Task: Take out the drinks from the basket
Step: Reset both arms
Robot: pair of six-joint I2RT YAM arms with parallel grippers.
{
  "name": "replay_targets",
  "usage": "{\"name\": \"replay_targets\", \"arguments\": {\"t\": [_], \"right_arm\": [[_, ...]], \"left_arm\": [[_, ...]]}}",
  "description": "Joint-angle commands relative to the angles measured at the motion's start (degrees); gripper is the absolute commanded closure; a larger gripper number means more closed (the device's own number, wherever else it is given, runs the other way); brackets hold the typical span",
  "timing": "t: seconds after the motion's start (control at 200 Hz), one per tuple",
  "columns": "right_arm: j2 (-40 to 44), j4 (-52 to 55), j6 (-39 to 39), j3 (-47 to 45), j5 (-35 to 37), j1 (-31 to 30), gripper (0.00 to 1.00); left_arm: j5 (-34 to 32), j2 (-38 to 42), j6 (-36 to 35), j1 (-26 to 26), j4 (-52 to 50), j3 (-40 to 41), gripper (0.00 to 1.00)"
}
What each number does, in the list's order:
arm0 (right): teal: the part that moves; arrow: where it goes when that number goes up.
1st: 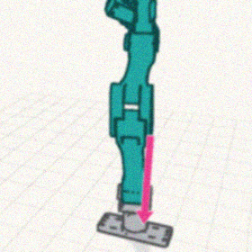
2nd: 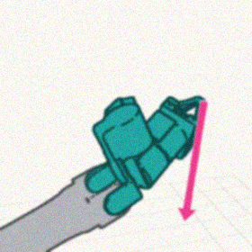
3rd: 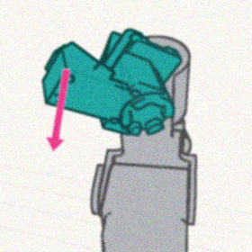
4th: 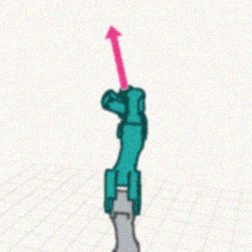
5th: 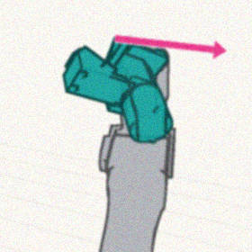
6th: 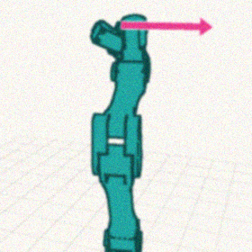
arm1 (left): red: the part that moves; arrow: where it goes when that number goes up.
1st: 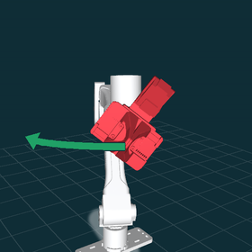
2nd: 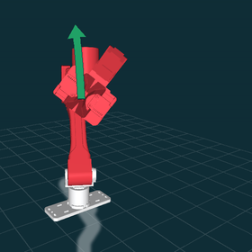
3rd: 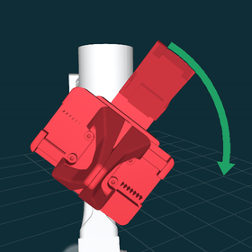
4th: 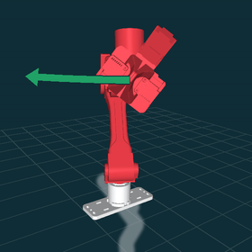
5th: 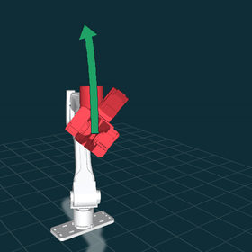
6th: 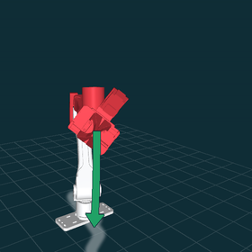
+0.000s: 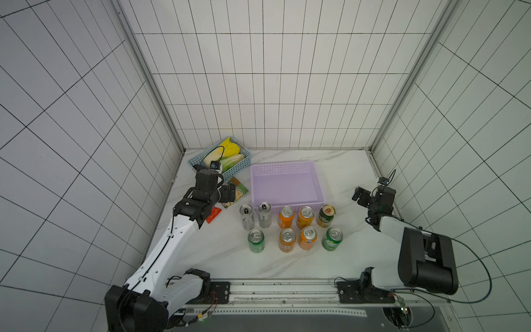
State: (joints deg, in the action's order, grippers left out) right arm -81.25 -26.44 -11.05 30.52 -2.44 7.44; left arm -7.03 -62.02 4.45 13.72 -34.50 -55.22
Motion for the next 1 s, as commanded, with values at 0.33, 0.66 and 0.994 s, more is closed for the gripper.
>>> {"name": "replay_targets", "arguments": {"t": [0.33,0.66,0.994], "right_arm": [[-3.29,-18.53,8.67,-6.75,-2.32,-3.49,0.01],[-6.74,-19.70,8.24,-5.92,-0.48,-3.84,0.01],[-6.77,-20.41,8.32,-6.09,-0.20,-4.01,0.01]], "left_arm": [[0.64,-0.95,-0.14,-0.18,1.06,0.03,0.02],[-0.21,-1.31,0.42,-0.18,1.28,0.23,0.02],[-7.73,3.32,5.42,-0.74,4.41,-2.51,0.02]]}}
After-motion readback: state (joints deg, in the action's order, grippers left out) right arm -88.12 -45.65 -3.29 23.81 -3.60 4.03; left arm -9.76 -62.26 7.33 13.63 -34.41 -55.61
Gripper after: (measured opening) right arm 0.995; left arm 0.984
